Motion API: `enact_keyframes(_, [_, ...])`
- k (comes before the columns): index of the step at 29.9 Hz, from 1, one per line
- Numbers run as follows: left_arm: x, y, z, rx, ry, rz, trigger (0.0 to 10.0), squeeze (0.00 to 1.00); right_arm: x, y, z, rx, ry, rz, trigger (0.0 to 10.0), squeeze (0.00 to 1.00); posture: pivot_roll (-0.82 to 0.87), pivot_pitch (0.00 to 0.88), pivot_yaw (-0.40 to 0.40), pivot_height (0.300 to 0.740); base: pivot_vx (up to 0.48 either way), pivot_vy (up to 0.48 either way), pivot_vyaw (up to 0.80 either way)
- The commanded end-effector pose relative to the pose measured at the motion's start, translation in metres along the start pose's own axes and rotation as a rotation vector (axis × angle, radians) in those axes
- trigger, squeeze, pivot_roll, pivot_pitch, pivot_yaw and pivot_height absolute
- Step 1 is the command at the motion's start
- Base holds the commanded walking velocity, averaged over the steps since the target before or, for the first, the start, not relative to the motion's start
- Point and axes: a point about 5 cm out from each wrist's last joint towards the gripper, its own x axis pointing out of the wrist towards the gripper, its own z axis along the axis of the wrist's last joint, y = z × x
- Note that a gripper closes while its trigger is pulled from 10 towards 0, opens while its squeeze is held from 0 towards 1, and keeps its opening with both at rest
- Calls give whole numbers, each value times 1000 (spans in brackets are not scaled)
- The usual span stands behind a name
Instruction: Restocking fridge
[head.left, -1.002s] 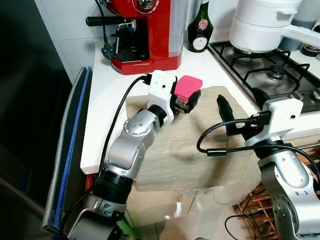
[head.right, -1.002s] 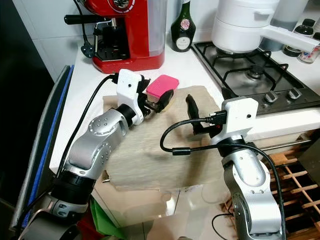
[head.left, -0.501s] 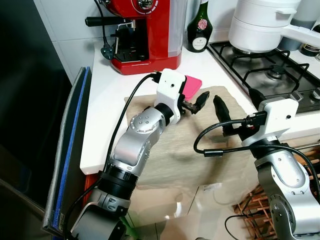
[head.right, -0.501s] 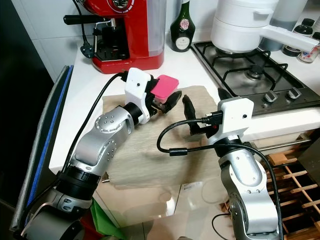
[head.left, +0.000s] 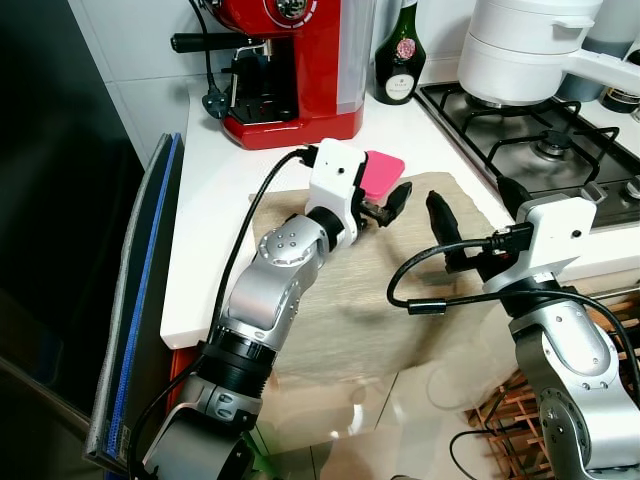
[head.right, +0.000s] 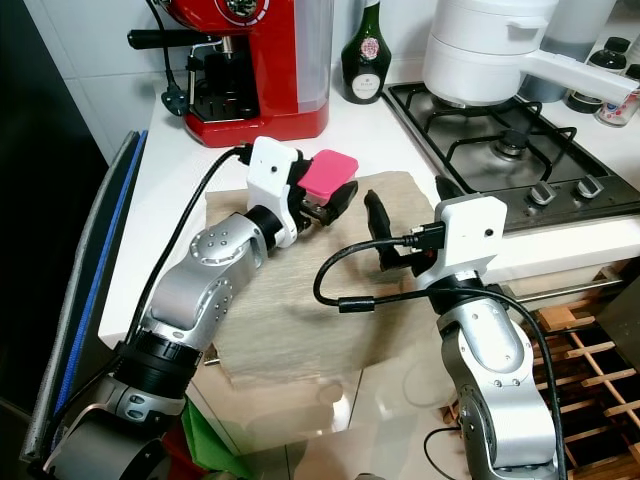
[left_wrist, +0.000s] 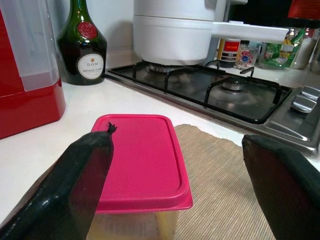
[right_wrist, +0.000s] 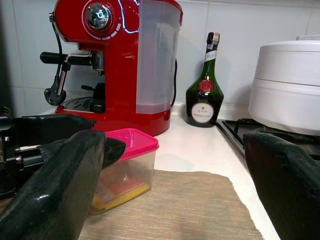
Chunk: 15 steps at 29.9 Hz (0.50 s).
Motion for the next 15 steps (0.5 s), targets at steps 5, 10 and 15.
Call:
enact_keyframes(5, [4, -5, -3, 2, 36, -28, 10000, 0, 1, 1, -3, -2, 12, 0, 10000, 0, -147, 0, 55, 740, 0, 0, 0])
enact_keyframes(10, [4, -9, -5, 8, 49, -57, 10000, 0, 1, 1, -4, -2, 13, 2, 10000, 0, -147, 0, 55, 740, 0, 0, 0])
enact_keyframes(15, [5, -12, -7, 11, 65, -72, 10000, 0, 1, 1, -4, -3, 14, 2, 10000, 0, -148, 0, 56, 740, 0, 0, 0])
